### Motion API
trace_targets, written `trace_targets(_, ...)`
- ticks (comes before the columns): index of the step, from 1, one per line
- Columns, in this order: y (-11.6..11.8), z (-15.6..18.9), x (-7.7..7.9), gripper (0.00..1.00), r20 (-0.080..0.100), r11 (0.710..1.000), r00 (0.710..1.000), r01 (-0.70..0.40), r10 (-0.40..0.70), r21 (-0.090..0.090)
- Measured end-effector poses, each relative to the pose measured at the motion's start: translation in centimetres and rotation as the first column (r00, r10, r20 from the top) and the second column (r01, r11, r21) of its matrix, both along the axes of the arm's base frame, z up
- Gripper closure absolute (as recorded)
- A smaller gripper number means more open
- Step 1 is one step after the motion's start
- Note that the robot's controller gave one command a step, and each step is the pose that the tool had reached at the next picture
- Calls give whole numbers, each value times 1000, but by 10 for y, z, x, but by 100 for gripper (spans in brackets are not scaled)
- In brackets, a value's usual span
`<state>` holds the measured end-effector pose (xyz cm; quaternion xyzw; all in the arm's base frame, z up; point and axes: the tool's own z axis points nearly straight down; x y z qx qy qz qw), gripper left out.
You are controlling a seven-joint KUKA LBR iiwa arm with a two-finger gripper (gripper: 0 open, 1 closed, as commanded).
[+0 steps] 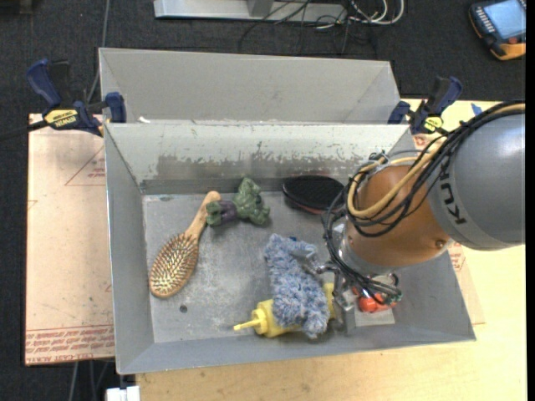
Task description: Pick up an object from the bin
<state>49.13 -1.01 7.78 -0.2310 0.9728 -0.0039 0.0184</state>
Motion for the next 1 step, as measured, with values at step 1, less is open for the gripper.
trace_targets(1, 0, 0, 0, 100, 0, 1000, 1000, 1, -1, 0)
